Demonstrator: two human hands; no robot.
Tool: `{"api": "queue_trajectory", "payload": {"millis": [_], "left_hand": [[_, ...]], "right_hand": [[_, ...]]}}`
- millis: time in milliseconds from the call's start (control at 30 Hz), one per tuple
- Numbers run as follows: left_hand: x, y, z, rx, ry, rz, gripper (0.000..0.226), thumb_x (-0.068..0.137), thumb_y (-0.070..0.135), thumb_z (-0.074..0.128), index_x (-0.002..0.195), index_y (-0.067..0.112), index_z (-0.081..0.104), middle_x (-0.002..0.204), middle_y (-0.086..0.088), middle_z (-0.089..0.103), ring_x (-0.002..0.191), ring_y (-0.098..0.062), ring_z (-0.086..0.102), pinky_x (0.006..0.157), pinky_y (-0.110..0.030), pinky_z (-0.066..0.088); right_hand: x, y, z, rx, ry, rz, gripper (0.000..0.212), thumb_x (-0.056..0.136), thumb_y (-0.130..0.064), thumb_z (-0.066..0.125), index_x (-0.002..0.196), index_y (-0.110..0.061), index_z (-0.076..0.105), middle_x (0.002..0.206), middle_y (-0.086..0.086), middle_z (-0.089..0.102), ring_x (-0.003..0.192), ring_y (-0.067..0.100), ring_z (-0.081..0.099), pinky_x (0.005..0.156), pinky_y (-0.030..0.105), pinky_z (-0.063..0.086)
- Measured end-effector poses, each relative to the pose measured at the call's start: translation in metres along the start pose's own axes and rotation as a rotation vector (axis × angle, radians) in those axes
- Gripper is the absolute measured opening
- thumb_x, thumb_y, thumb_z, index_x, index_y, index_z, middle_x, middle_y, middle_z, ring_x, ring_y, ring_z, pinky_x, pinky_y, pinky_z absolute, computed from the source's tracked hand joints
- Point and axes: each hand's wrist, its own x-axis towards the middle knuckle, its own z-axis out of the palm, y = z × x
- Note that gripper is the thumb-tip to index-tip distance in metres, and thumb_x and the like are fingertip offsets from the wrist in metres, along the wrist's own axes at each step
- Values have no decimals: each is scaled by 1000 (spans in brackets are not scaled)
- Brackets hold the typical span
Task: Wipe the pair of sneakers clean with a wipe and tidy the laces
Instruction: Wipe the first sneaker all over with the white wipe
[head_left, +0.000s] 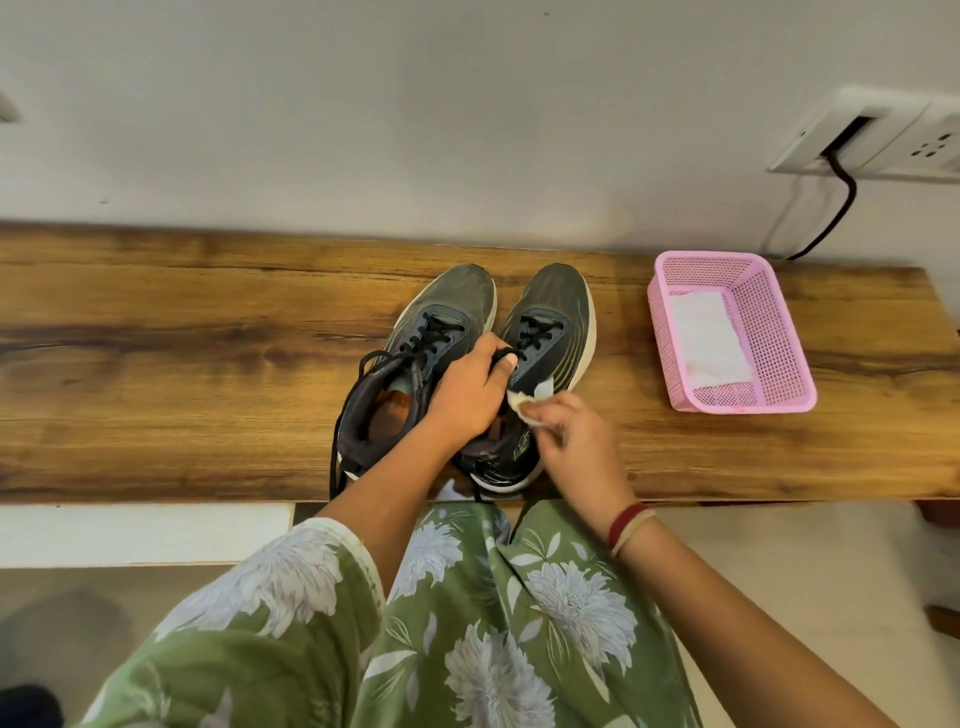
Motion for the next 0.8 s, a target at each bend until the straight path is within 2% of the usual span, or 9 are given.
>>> {"api": "queue_trajectory", "payload": {"millis": [167, 267, 333, 400, 567, 633, 667, 733, 800], "left_hand": [[1, 0, 2, 14, -2, 5, 18, 100, 28, 42, 106, 13, 48, 66, 3, 50, 67, -20, 51, 60, -33, 36], [1, 0, 1, 6, -5, 0, 19, 100, 28, 42, 107, 12, 49, 65, 4, 48, 69, -20, 51, 61, -31, 33], [1, 0, 1, 8, -7, -4, 19, 100, 28, 42, 108, 12, 48, 66, 4, 49, 70, -21, 52, 63, -32, 35], [1, 1, 1, 12, -5, -6, 20, 99, 28, 42, 109, 12, 48, 67, 4, 49, 73, -24, 53, 65, -34, 38], [-1, 2, 1, 12, 3, -10, 21, 99, 29, 42, 110, 12, 49, 71, 1, 54, 75, -23, 54, 66, -35, 40], [0, 2, 0, 1, -9, -13, 22, 100, 29, 42, 110, 12, 49, 80, -4, 58, 80, -24, 56, 69, -36, 42], [0, 2, -1, -2, -16, -16, 22, 100, 29, 41, 110, 12, 49, 80, -4, 58, 80, -25, 56, 69, -35, 41], [0, 2, -2, -7, -26, -25, 21, 100, 29, 41, 110, 11, 48, 74, -1, 54, 79, -25, 55, 67, -35, 39], [0, 3, -2, -4, -28, -34, 21, 100, 28, 41, 110, 11, 48, 70, 1, 50, 77, -24, 53, 65, -34, 36]], "right_hand": [[-27, -2, -14, 66, -152, 42, 22, 87, -9, 59, 102, -22, 69, 91, -18, 57, 86, -4, 54, 78, 8, 46], [-10, 1, -24, 102, -24, 92, 26, 87, -6, 58, 104, -23, 68, 87, -18, 56, 74, 0, 52, 65, 13, 45], [0, 1, -20, 73, 60, 93, 26, 87, -5, 58, 106, -21, 69, 92, -11, 60, 80, 6, 56, 74, 23, 50], [-3, -1, -9, -22, 6, 38, 26, 88, -6, 57, 108, -18, 69, 99, -4, 62, 91, 13, 58, 86, 33, 50], [-31, -7, -11, -158, -163, -73, 24, 91, -14, 54, 109, -25, 66, 104, -10, 60, 100, 7, 53, 92, 24, 45], [-29, -7, -25, -49, -280, -11, 26, 90, -11, 55, 107, -28, 65, 101, -14, 59, 95, 3, 55, 83, 17, 48], [-24, -7, -30, 29, -276, 45, 27, 90, -9, 55, 106, -29, 65, 96, -15, 58, 87, 1, 55, 74, 12, 47], [-12, -4, -33, 118, -86, 131, 27, 89, -7, 56, 107, -25, 66, 89, -13, 57, 72, 1, 52, 63, 11, 46], [-4, -7, -26, 72, 51, 175, 26, 89, -7, 56, 109, -20, 67, 92, -8, 59, 76, 6, 54, 74, 18, 50]]}}
